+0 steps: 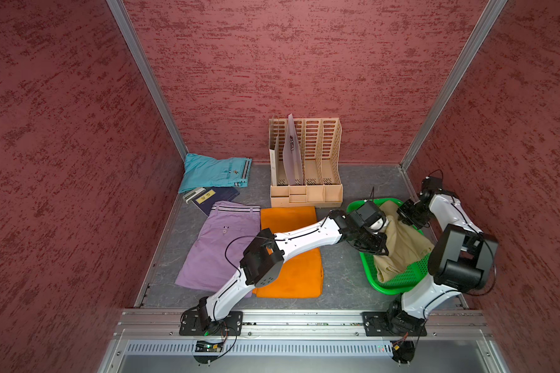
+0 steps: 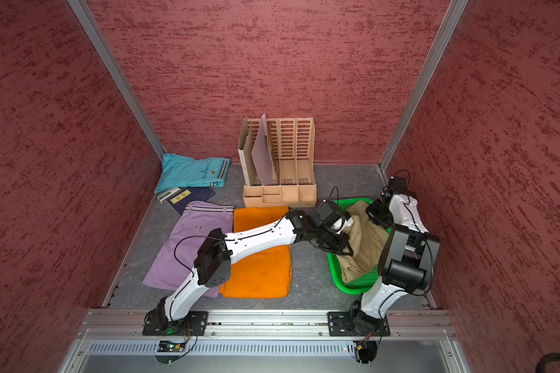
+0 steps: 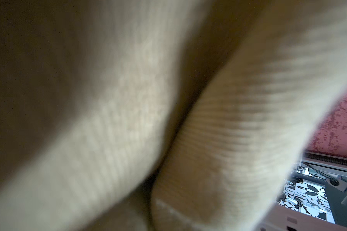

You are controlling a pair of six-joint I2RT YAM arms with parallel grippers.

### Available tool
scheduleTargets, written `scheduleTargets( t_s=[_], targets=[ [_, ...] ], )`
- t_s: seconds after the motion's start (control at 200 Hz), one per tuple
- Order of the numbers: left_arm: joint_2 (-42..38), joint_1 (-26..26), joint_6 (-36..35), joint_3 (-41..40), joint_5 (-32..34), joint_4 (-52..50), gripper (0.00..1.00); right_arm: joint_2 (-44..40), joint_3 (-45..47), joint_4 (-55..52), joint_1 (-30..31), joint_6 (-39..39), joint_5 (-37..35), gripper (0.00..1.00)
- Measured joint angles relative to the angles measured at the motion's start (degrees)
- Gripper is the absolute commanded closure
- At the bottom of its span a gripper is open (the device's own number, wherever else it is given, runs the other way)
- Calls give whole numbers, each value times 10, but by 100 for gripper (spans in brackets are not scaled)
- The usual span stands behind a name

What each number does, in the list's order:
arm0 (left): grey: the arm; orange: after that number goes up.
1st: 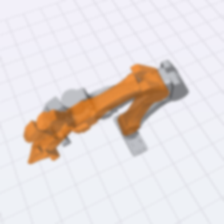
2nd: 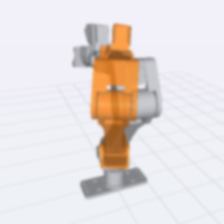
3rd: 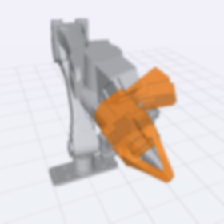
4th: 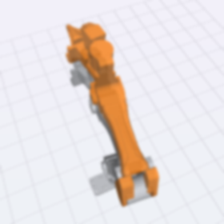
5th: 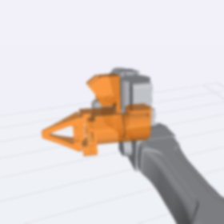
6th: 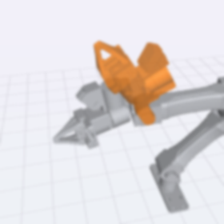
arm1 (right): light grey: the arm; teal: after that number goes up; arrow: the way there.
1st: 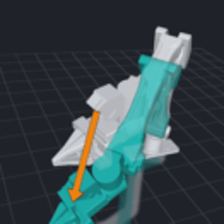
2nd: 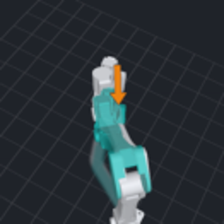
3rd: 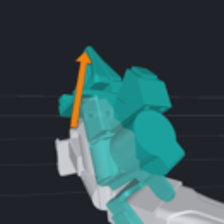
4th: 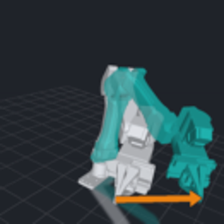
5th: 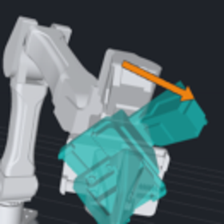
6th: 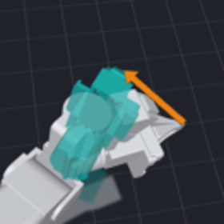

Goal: Put the folded long pants in the basket
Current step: Adjust the basket at the center of the board.

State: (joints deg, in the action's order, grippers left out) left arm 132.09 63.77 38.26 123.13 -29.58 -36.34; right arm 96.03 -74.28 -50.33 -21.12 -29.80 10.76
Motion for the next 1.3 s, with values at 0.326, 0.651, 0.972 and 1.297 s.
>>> scheduleTargets(
  t_s=[0.326,0.651,0.972,1.297],
  targets=[
    [0,-113,-71,26,-40,-66,100,-250,77,-28,12,2,-25,100],
    [51,-174,-122,148,-88,-102,100,-288,155,-35,12,3,-30,100],
    [82,-144,-142,155,-97,-120,100,-367,194,-81,12,0,-24,100],
    [82,-172,-146,201,-100,-112,100,-459,197,-158,28,-28,-19,100]
  ],
)
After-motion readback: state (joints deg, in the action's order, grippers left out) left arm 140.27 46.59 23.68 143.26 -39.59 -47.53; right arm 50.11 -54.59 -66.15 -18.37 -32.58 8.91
